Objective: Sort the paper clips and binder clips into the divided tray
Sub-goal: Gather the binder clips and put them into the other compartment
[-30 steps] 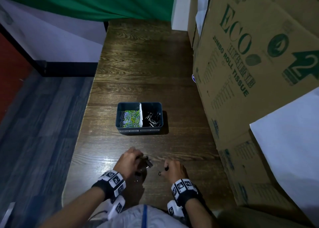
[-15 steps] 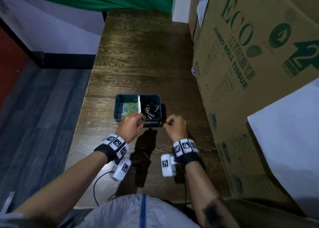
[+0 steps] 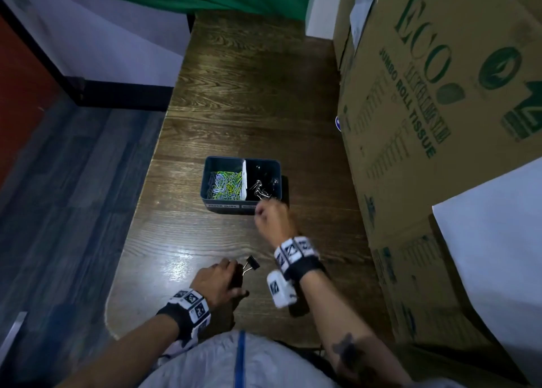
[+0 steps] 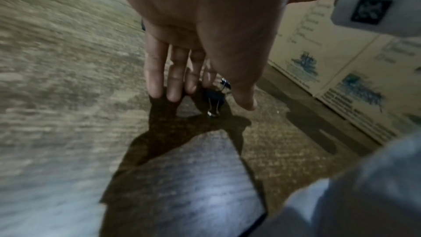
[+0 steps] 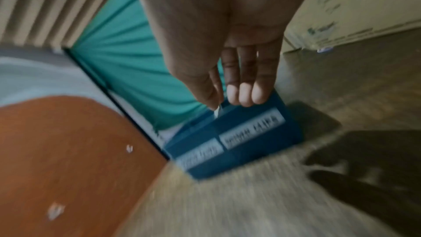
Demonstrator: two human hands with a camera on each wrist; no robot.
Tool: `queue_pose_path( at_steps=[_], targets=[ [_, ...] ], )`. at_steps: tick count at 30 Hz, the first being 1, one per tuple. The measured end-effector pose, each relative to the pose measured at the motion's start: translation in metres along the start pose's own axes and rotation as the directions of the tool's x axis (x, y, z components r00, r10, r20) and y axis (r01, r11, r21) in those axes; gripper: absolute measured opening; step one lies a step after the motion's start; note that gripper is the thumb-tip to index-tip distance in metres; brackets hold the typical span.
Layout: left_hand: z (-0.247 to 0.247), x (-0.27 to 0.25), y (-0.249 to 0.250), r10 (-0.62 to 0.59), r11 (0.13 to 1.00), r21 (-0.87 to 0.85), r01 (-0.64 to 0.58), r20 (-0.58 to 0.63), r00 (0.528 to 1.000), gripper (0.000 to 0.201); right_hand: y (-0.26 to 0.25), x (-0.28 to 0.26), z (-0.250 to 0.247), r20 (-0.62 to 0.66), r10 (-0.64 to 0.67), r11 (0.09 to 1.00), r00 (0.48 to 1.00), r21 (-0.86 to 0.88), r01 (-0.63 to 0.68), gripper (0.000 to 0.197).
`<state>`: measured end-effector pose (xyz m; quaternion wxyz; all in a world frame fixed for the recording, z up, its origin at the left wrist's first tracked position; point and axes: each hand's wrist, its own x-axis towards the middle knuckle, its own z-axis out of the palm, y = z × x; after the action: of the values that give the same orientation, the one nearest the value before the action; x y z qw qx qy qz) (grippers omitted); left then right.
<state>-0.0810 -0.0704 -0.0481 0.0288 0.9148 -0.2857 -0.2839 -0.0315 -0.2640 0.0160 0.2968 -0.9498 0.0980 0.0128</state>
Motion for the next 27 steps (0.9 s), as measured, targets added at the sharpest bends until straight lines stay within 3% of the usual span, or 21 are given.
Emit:
queue_pose_path(
  at_steps=[2,5,7,12,16,19,21,23,27],
  targets=[
    [0.007,0.002,0.006,-0.013,1.000,-0.015,0.012,-0.033,0.999,0.072,0.006,-0.031,0.026,0.196,-0.068,0.991,0.978,-0.102,0.089,0.026],
    [0.011,0.003,0.011,-0.006,1.000,-0.002,0.006,-0.053,0.999,0.068,0.020,-0.063,0.048,0.360,-0.129,0.960,0.924,-0.189,0.207,0.069],
    [0.010,0.002,0.012,0.029,1.000,-0.005,-0.029,-0.063,0.998,0.060,0.027,-0.075,0.054,0.438,-0.149,0.943,0.887,-0.208,0.261,0.082],
    [0.007,-0.004,0.002,0.153,0.987,-0.038,-0.159,-0.116,0.981,0.037,0.041,-0.086,0.064,0.470,-0.212,0.893,0.857,-0.263,0.366,0.069],
    [-0.011,-0.015,0.010,0.247,0.963,0.132,-0.235,-0.091,0.965,0.031,0.049,-0.092,0.064,0.426,-0.242,0.883,0.872,-0.275,0.380,0.058],
    [-0.025,-0.020,0.011,0.244,0.966,0.122,-0.228,-0.139,0.960,0.033,0.050,-0.093,0.059,0.386,-0.163,0.916,0.908,-0.282,0.284,0.046],
    [-0.029,-0.016,0.003,0.232,0.973,0.045,-0.228,-0.158,0.960,0.024,0.053,-0.094,0.061,0.333,-0.108,0.928,0.937,-0.304,0.215,0.042],
    [-0.042,-0.005,-0.001,0.192,0.977,-0.055,-0.204,-0.168,0.967,0.025,0.056,-0.096,0.062,0.306,-0.068,0.928,0.950,-0.329,0.172,0.046],
    [-0.093,0.032,0.002,0.237,0.966,-0.042,-0.256,-0.256,0.937,0.023,0.056,-0.097,0.064,0.289,0.040,0.947,0.956,-0.317,0.057,0.041]
  ],
)
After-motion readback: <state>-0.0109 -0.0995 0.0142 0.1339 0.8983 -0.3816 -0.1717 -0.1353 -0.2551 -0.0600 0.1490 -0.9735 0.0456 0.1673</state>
